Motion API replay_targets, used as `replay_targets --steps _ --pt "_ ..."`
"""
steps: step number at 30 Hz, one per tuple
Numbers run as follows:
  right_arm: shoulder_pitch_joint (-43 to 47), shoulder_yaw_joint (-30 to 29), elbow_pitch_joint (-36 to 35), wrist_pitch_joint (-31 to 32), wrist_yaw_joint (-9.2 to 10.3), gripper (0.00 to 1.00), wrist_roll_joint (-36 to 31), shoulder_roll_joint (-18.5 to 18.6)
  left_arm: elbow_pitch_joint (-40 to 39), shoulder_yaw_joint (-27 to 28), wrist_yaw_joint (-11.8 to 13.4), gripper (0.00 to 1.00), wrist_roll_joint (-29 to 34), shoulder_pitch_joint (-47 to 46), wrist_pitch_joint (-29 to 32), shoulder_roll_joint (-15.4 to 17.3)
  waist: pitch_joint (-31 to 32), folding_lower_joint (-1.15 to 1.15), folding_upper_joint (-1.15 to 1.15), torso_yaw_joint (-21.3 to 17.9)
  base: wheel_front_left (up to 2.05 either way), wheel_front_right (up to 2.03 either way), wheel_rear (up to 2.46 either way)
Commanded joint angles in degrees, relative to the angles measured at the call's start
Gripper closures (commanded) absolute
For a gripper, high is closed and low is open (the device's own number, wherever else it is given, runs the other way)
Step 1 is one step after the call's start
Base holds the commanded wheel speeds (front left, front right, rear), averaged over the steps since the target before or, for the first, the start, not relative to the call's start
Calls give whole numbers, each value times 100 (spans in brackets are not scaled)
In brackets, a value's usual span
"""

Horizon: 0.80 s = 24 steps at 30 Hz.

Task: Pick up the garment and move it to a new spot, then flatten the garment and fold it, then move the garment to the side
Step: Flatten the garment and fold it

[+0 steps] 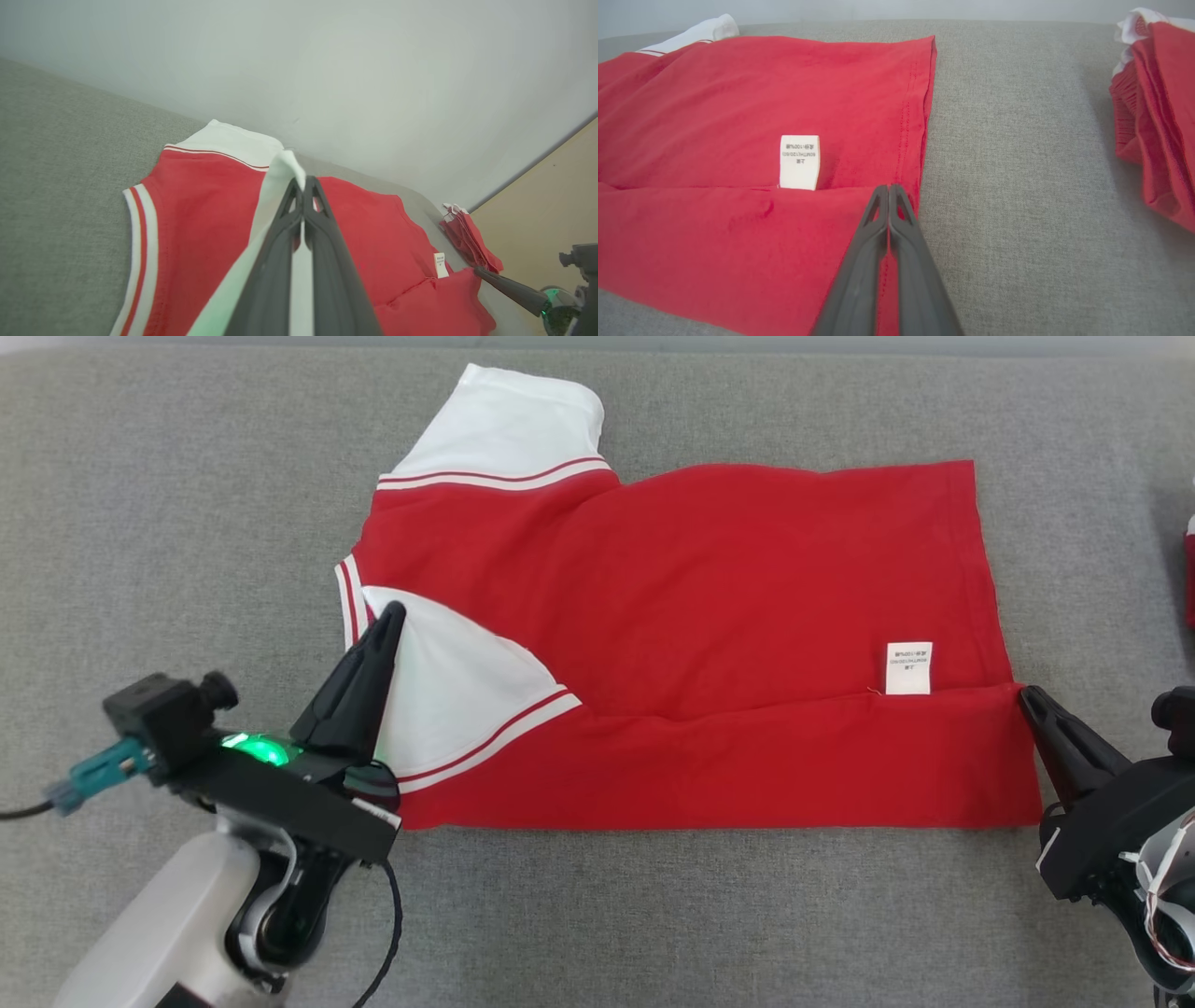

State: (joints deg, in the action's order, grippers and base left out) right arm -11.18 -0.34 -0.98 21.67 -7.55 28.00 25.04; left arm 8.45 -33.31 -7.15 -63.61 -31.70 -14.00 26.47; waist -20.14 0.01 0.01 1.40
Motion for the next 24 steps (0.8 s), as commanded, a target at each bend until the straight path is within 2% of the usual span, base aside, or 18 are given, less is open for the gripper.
replay_targets --steps 1,8,9,10,11,12,18,24 --pt "45 -7 20 -25 12 100 -57 -38 161 -77 -32 100 124 -155 42 -19 -24 -1 -1 -13 0 0 0" --pt "-195 22 227 -20 12 100 -222 -132 952 -278 62 100 564 -668 88 -166 -74 -1 -1 -77 0 0 0" --pt "-218 20 265 -21 12 75 -248 -151 1092 -295 113 100 627 -733 82 -185 -76 -1 -1 -80 0 0 0" --pt "-245 17 305 -33 12 0 -263 -195 1205 -315 164 96 675 -779 78 -203 -72 -1 -1 -84 0 0 0" --pt "-272 23 324 -61 12 0 -291 -228 1320 -354 240 60 764 -839 76 -212 -63 -1 -1 -88 0 0 0" --pt "-295 35 338 -69 12 0 -295 -244 1422 -390 310 0 851 -873 83 -217 -48 -1 -1 -93 0 0 0" --pt "-310 -95 244 -291 12 0 -339 -284 1729 -439 787 0 1280 -806 -6 -115 152 -1 -1 -78 0 0 0" --pt "49 -437 -77 -256 12 0 -422 -390 1297 -356 1160 0 1446 -198 -76 182 470 -1 -1 -36 0 0 0"
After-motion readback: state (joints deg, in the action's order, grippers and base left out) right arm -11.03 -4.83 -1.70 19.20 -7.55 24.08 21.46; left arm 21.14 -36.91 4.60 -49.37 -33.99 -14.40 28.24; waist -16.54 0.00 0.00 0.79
